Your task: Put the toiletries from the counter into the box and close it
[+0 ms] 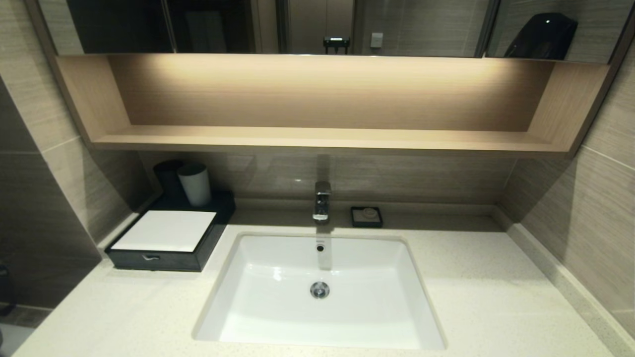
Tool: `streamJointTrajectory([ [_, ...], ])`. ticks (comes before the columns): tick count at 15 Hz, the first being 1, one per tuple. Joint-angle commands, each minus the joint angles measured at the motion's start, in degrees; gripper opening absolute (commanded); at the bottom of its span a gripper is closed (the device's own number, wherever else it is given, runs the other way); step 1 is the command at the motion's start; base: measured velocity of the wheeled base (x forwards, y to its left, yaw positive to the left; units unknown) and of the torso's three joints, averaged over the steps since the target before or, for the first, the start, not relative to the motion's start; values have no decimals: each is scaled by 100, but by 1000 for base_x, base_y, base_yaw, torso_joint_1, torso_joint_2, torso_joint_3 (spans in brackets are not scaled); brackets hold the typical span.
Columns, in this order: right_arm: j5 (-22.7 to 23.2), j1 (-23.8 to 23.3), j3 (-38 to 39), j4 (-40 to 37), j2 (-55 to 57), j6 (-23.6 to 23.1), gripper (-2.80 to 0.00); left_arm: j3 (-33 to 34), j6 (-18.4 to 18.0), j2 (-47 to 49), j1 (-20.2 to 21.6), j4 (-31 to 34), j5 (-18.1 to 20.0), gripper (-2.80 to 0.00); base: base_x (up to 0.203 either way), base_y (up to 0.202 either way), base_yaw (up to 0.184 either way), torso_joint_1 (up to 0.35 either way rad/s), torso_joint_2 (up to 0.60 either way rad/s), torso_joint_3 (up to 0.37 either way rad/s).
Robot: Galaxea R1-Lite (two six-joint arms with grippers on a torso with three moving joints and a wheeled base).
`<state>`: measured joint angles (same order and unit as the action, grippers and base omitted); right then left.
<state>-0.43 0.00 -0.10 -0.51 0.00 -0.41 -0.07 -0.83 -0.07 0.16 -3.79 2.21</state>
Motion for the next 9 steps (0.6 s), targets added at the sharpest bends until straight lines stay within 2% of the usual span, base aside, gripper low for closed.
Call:
streamJointTrajectory([
  [1, -1, 0, 1, -2, -2, -3, -280, -1, -43, 7, 2, 13, -66, -280, 0, 0, 0, 0, 0, 0],
  [3, -1, 0, 1, -2, -9, -3, -280, -1, -131, 7, 2, 254, -241, -280, 0, 0, 0, 0, 0, 0],
  [9, -1, 0, 1, -2, -9, -3, -280, -1, -145, -1, 2, 362, -238, -280, 0, 0, 0, 0, 0, 0],
])
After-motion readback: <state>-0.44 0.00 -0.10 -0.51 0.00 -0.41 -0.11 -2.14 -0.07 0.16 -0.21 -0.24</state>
